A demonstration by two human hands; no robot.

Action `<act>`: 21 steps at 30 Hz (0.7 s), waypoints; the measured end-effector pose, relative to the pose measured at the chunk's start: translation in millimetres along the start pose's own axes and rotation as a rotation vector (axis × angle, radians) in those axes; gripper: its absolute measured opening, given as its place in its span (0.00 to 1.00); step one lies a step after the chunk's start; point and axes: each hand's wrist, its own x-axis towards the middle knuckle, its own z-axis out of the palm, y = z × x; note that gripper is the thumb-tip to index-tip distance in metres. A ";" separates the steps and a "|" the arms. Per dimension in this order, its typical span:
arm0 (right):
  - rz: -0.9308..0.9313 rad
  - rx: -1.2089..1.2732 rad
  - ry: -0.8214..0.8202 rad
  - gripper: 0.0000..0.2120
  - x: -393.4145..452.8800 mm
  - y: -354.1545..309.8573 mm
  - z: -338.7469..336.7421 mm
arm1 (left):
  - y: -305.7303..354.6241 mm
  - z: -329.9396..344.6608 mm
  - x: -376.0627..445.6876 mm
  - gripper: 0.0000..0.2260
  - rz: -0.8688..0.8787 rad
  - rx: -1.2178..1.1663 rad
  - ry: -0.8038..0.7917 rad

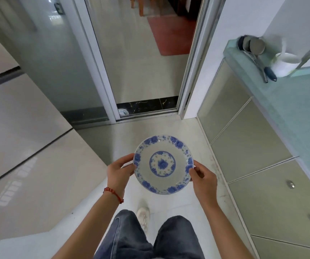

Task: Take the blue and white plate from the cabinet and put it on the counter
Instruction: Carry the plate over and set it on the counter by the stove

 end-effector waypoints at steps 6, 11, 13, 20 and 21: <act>0.038 0.031 0.092 0.10 54.1 -17.4 18.7 | 28.4 24.1 64.9 0.09 -0.010 0.057 -0.079; 0.087 0.027 0.164 0.07 100.5 -22.8 17.7 | 44.7 60.1 111.6 0.11 0.003 0.068 -0.144; 0.108 0.041 0.179 0.10 118.9 -24.5 11.5 | 50.0 79.1 127.4 0.10 0.001 0.076 -0.173; 0.181 0.082 0.266 0.16 168.7 -30.7 -28.6 | 73.9 156.2 166.2 0.09 0.050 0.143 -0.318; 0.192 0.075 0.291 0.16 173.4 -29.8 -35.7 | 77.0 167.9 169.6 0.09 0.065 0.164 -0.353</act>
